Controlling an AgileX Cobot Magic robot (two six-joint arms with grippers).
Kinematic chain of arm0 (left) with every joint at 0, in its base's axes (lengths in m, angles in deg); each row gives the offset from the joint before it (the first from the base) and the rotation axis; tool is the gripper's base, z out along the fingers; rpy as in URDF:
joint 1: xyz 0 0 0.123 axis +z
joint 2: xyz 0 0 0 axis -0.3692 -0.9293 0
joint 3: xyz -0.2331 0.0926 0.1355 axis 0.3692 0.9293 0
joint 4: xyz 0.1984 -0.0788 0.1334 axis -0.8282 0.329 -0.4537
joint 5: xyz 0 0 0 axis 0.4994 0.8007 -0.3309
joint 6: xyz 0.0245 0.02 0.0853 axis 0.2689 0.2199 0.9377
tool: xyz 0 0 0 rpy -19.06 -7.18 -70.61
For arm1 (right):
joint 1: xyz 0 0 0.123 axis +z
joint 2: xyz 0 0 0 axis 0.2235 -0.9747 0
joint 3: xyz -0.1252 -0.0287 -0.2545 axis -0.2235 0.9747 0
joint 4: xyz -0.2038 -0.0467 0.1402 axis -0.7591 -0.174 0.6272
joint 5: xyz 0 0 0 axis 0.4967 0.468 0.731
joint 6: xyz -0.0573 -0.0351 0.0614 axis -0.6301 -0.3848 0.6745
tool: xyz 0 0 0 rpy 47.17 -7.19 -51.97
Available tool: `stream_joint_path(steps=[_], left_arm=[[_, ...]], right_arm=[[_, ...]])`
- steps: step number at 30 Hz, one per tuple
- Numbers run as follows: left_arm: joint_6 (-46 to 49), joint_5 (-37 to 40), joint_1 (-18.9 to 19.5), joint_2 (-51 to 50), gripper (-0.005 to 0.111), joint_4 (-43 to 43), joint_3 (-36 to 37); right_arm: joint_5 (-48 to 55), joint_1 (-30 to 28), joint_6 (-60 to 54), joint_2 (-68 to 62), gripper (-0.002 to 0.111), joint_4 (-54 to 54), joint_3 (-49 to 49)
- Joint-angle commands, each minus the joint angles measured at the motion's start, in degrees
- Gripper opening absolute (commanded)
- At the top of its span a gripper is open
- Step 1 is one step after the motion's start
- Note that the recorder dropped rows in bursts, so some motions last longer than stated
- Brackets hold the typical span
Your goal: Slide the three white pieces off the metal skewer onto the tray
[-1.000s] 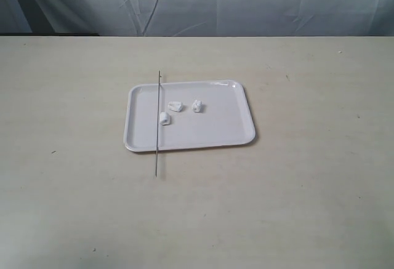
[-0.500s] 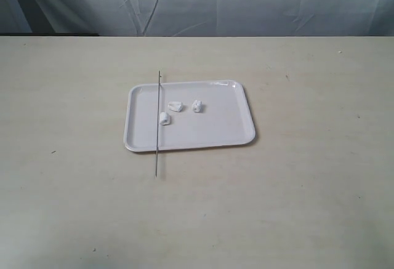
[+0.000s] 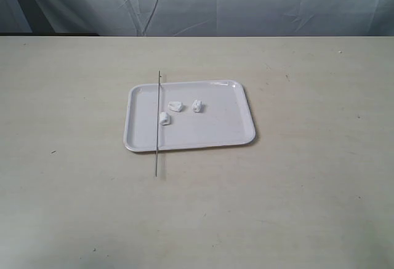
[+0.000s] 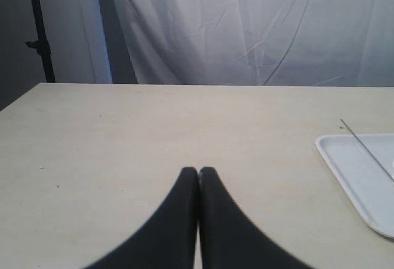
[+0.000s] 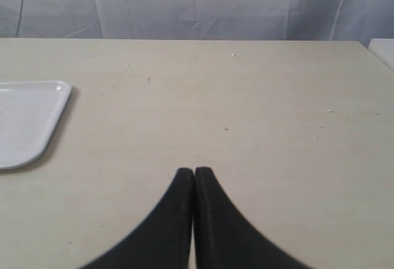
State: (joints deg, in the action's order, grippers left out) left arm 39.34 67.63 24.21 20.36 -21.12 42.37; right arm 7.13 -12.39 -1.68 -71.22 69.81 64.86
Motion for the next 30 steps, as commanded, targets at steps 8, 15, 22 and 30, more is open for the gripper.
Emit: stream_joint_path(steps=[8, 15, 22, 30], left_arm=[[-0.57, -0.48, -0.4, 0.23, 0.0, 0.74, 0.21], [0.02, 0.04, -0.4, 0.23, 0.0, 0.27, 0.21], [-0.57, 0.17, -0.4, 0.23, 0.0, 0.26, 0.21], [-0.57, 0.05, -0.4, 0.23, 0.0, -0.27, 0.21]], right_arm=[[-0.83, 0.15, 0.0, 0.21, 0.0, 0.31, 0.29], [-0.83, 0.15, 0.0, 0.21, 0.0, 0.31, 0.29], [-0.83, 0.15, 0.0, 0.21, 0.0, 0.31, 0.29], [-0.93, 0.15, 0.0, 0.21, 0.0, 0.57, 0.29]])
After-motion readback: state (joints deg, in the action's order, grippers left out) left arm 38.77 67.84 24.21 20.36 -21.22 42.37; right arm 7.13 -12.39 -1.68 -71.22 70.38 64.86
